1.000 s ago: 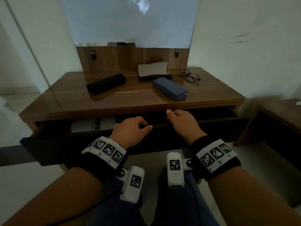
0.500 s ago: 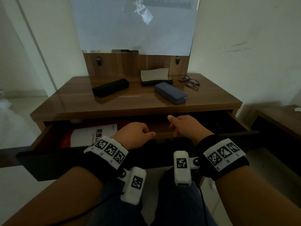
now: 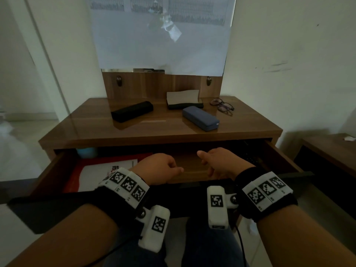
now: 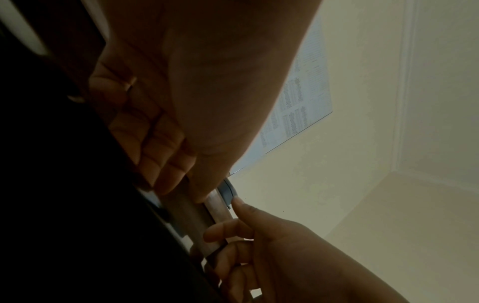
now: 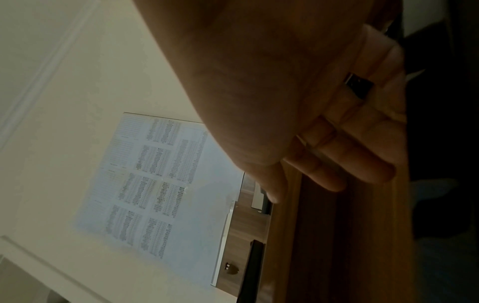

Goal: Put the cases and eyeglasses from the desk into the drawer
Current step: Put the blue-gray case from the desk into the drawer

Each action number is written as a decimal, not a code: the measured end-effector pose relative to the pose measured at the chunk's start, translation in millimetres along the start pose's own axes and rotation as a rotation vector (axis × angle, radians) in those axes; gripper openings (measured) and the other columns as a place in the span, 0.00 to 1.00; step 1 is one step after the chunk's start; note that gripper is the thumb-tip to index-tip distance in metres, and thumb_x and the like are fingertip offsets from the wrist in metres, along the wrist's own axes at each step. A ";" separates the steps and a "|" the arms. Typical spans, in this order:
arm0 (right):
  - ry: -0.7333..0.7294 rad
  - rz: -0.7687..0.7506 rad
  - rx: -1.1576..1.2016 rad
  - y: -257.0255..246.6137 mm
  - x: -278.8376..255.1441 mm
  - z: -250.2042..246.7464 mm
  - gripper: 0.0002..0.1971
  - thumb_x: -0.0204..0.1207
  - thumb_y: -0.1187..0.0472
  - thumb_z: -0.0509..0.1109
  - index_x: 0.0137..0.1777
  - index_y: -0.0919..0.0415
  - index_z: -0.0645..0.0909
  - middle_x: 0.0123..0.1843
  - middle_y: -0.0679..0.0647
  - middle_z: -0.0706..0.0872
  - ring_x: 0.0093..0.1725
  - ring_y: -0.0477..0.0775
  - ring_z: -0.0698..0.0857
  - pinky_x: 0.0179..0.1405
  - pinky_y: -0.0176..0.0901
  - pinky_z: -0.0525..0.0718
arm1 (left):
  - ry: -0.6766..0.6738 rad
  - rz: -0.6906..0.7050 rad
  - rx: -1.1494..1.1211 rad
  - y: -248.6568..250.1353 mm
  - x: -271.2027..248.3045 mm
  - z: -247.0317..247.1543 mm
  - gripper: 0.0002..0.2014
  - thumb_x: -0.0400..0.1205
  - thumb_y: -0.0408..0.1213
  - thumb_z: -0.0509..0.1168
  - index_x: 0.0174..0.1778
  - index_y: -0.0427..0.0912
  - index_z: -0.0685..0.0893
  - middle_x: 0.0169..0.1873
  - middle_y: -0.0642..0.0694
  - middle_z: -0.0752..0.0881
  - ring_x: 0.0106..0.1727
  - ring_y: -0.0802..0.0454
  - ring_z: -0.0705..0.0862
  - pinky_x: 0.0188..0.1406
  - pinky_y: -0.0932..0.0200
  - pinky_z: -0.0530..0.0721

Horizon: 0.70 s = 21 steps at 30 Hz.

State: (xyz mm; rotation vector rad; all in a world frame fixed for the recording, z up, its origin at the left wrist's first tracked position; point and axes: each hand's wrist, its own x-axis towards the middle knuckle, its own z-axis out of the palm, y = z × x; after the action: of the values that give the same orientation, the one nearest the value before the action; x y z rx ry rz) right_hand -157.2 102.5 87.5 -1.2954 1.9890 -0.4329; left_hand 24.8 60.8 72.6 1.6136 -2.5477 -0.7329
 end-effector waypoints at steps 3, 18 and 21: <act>-0.011 0.012 -0.034 -1.3 -1.6 -0.9 0.26 0.81 0.40 0.53 0.61 0.61 0.79 0.40 0.57 0.86 0.34 0.52 0.85 0.31 0.39 0.80 | -0.004 -0.008 -0.014 -0.3 -1.2 -0.7 0.15 0.81 0.58 0.62 0.49 0.52 0.85 0.37 0.51 0.89 0.39 0.56 0.88 0.47 0.54 0.88; 0.340 -0.097 0.082 -26.1 41.2 -46.7 0.35 0.71 0.42 0.70 0.73 0.58 0.65 0.71 0.61 0.74 0.64 0.61 0.78 0.57 0.52 0.82 | 0.128 0.078 -0.219 19.2 47.0 -59.8 0.22 0.81 0.56 0.63 0.70 0.52 0.77 0.67 0.49 0.80 0.62 0.54 0.79 0.61 0.56 0.79; 0.432 -0.083 -0.002 -31.1 62.5 -60.2 0.44 0.64 0.37 0.72 0.76 0.59 0.63 0.75 0.62 0.70 0.71 0.65 0.72 0.69 0.61 0.76 | 0.181 0.061 -0.321 27.4 70.2 -73.1 0.22 0.83 0.54 0.62 0.71 0.51 0.76 0.67 0.49 0.80 0.61 0.56 0.77 0.58 0.58 0.76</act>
State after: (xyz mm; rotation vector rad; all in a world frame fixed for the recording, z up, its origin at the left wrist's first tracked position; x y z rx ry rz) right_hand -195.3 27.1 124.3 -1.3759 2.2881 -0.8071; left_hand -10.3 -17.1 133.6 1.4228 -2.2084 -0.8911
